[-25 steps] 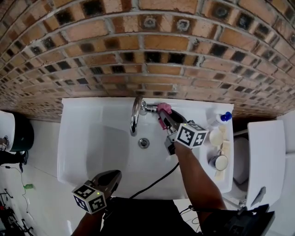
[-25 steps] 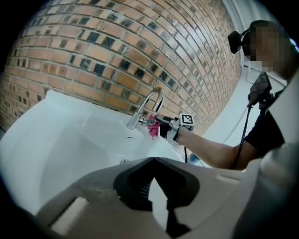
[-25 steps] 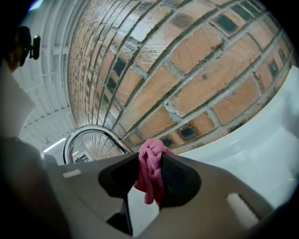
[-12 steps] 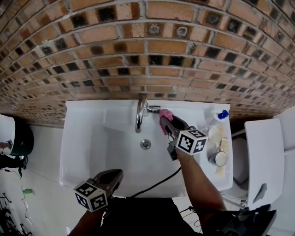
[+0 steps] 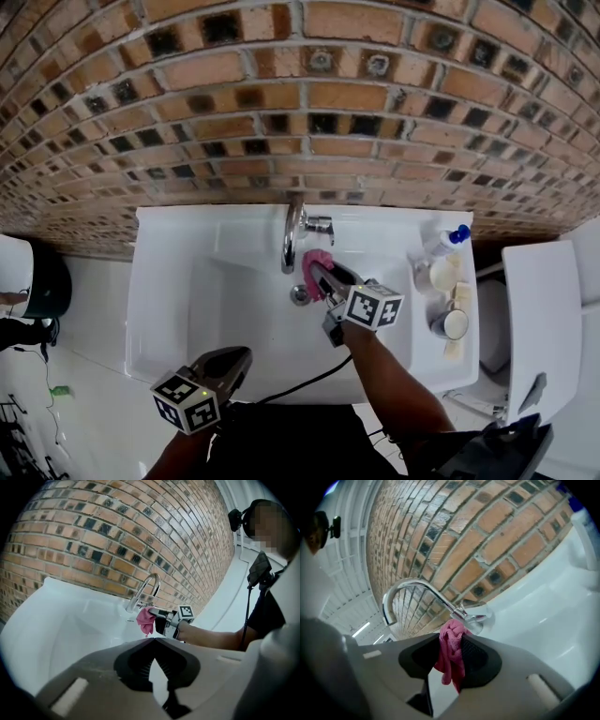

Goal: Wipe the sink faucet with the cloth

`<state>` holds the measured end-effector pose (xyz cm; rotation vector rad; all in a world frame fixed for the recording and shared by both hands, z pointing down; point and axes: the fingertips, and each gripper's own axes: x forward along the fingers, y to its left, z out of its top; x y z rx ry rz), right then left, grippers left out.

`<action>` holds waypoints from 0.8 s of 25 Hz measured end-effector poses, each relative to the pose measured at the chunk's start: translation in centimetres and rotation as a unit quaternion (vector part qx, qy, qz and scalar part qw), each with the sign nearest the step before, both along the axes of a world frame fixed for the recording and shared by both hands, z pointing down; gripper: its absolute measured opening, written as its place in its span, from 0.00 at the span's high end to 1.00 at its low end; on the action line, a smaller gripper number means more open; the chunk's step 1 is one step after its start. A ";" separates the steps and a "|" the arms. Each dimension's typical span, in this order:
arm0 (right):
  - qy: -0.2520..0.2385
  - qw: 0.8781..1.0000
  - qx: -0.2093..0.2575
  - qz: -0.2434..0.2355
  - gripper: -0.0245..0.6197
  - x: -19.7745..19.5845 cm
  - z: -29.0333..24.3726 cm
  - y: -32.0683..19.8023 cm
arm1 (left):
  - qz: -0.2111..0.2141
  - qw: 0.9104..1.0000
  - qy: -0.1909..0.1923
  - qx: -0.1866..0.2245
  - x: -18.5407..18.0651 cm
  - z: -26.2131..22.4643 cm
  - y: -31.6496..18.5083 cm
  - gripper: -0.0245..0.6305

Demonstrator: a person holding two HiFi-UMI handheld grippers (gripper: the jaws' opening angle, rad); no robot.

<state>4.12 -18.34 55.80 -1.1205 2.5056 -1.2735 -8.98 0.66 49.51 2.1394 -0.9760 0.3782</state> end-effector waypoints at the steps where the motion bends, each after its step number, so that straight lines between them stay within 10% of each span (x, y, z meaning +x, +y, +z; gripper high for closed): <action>1: -0.019 0.999 -0.021 0.022 0.76 0.1 1.0 -0.7 | -0.003 1.000 0.000 -0.001 -0.2 0.1 0.0 0.95; 11: -0.160 0.963 -0.136 0.171 0.76 0.8 6.0 -5.8 | -0.047 0.999 -0.010 -0.019 -2.8 1.1 0.6 0.95; 20: -0.211 0.947 -0.149 0.189 0.76 0.2 4.0 -5.9 | -0.036 0.999 -0.007 -0.023 -2.7 1.4 0.6 0.95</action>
